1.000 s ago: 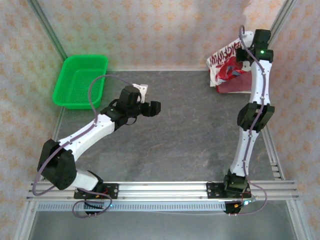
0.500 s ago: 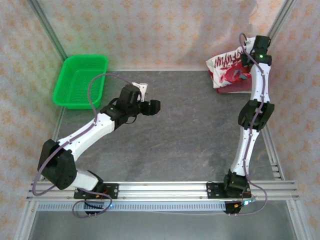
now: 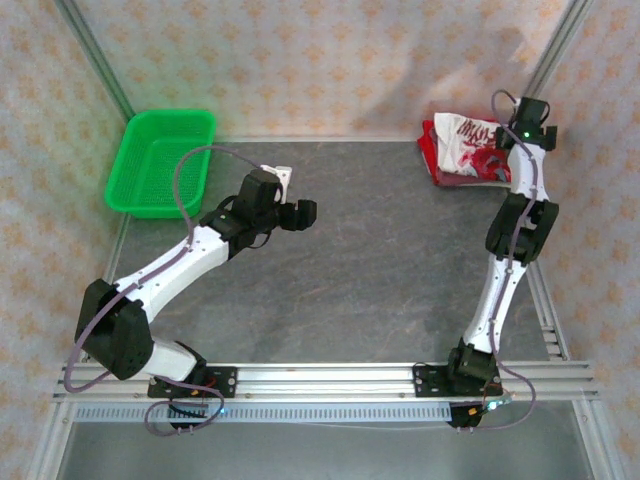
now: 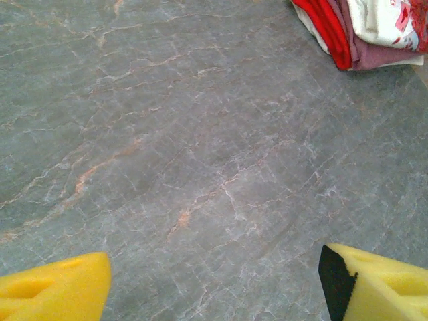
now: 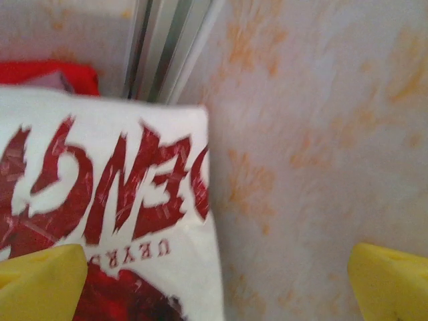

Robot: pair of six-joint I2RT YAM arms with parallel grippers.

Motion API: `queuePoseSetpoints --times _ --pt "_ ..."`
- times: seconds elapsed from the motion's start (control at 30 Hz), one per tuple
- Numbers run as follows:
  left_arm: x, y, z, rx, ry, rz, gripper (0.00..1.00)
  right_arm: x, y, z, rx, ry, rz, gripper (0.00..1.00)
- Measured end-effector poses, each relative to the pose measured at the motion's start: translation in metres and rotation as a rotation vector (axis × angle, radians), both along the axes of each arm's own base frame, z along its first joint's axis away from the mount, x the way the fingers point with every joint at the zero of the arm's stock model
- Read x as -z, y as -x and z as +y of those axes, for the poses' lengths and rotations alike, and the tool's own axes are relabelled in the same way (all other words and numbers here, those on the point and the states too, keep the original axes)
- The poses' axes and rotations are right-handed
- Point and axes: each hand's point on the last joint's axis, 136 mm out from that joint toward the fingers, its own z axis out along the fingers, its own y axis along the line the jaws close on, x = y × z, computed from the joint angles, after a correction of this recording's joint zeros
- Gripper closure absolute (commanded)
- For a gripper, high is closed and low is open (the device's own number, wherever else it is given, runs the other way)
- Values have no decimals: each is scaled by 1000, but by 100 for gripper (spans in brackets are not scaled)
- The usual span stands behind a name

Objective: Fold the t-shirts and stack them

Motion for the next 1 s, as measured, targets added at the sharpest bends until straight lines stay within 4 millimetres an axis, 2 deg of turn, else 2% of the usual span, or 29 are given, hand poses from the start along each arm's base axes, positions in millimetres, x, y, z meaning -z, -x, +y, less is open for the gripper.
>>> queuePoseSetpoints --times 0.1,0.17,0.23,0.33,0.43,0.47,0.53,0.57,0.63,0.67,0.77,0.9,1.0 --pt "0 -2 3 -16 -10 -7 15 9 17 14 -1 -67 -12 0" --pt "-1 -3 6 -30 -16 -18 10 0 32 30 -13 -118 -62 1" --pt "-4 -2 11 -46 -24 -42 5 -22 48 46 -29 -156 -135 1" --pt "-11 -2 23 -89 -47 -105 1 -70 75 75 -59 -179 -277 1" --pt "-18 0 57 -226 -91 -210 0 -114 104 121 -124 -199 -407 1" --pt "-19 2 73 -286 -101 -253 0 -124 117 142 -157 -214 -440 1" --pt "-16 10 108 -393 -119 -321 0 -131 140 177 -210 -246 -473 1" --pt "-13 13 126 -448 -126 -345 0 -130 155 194 -234 -266 -484 1" --pt "-6 20 158 -545 -154 -371 0 -120 182 212 -244 -292 -488 1" --pt "-4 25 177 -606 -186 -384 0 -110 197 217 -234 -306 -487 1" --pt "-5 41 212 -742 -259 -443 0 -68 242 230 -216 -336 -466 1" --pt "7 63 245 -829 -324 -467 0 -17 289 240 -206 -347 -420 1" --pt "26 67 257 -861 -378 -429 0 9 310 229 -142 -331 -409 1"
